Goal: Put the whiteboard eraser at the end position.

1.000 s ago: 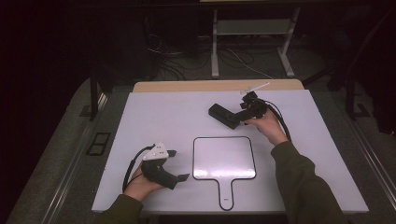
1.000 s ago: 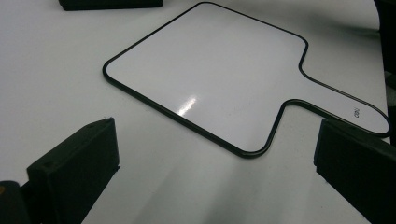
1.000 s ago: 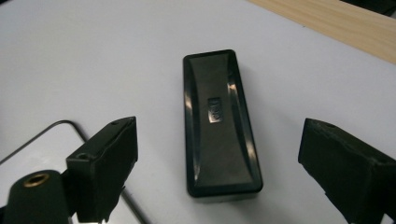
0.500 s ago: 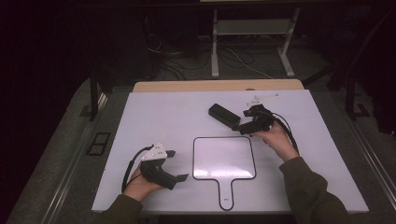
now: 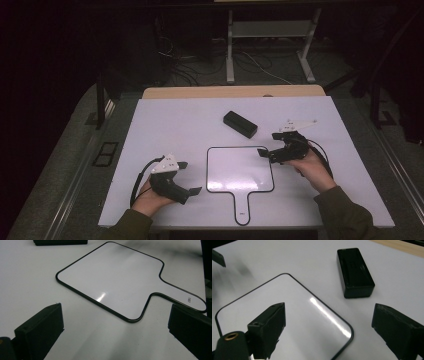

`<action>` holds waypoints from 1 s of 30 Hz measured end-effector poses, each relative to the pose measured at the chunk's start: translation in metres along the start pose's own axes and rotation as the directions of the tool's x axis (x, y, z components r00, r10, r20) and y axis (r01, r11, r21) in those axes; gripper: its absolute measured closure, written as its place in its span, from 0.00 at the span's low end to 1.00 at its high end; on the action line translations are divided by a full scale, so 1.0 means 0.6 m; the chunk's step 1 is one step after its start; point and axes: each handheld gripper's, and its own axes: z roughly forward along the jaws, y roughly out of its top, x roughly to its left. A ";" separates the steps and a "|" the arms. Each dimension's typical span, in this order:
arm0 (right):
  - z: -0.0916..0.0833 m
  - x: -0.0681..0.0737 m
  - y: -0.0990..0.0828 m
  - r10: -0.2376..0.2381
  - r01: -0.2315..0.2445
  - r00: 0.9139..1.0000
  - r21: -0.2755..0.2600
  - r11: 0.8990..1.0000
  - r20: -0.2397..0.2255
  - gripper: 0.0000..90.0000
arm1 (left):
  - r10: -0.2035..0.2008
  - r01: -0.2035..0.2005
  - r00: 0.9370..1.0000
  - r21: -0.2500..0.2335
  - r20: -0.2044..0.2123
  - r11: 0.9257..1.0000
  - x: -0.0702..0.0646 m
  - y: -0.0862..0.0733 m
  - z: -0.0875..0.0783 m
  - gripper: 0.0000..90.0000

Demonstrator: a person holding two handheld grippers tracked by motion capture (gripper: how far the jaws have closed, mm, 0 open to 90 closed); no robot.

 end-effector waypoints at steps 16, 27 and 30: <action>-0.060 0.031 -0.077 -0.004 0.007 0.999 -0.066 0.998 0.045 0.12 | -0.002 0.002 1.000 -0.004 -0.004 1.000 -0.001 0.000 -0.002 0.00; -0.084 0.036 -0.128 0.012 -0.009 0.999 -0.072 0.997 0.052 0.12 | 0.002 -0.002 1.000 -0.002 -0.009 1.000 -0.001 0.000 -0.005 0.00; -0.091 0.038 -0.138 0.016 -0.012 0.999 -0.075 0.997 0.049 0.12 | 0.003 -0.003 1.000 -0.005 -0.011 1.000 -0.002 0.001 -0.005 0.00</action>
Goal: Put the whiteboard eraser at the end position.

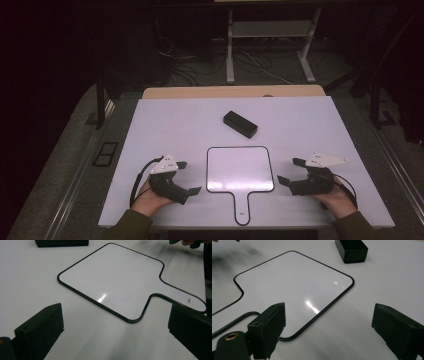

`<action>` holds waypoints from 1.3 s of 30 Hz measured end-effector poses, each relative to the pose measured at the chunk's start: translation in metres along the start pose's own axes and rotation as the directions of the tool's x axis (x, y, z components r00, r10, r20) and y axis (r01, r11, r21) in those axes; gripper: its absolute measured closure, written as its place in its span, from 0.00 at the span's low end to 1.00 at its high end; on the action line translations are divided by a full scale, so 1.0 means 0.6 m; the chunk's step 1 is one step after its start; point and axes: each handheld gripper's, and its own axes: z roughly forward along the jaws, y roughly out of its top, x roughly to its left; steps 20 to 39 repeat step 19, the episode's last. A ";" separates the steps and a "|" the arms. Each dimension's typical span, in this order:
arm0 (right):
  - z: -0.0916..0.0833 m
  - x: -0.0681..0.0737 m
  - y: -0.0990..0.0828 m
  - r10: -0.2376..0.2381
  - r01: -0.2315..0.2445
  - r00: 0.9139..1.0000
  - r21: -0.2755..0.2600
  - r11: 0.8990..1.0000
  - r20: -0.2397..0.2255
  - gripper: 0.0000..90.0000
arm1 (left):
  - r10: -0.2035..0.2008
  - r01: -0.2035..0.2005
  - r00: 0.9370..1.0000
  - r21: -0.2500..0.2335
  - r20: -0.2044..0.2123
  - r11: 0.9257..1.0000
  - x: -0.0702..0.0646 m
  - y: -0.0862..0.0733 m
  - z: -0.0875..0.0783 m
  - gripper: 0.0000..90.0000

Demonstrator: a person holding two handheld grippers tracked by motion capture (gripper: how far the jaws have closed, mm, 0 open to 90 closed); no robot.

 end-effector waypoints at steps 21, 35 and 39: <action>-0.030 -0.009 -0.029 -0.001 0.002 1.000 -0.021 1.000 0.031 0.12 | 0.004 -0.004 1.000 0.004 -0.004 1.000 -0.002 0.000 0.001 0.00; -0.030 -0.009 -0.029 -0.001 0.002 1.000 -0.021 1.000 0.031 0.12 | 0.004 -0.004 1.000 0.004 -0.004 1.000 -0.002 0.000 0.001 0.00; -0.030 -0.009 -0.029 -0.001 0.002 1.000 -0.021 1.000 0.031 0.12 | 0.004 -0.004 1.000 0.004 -0.004 1.000 -0.002 0.000 0.001 0.00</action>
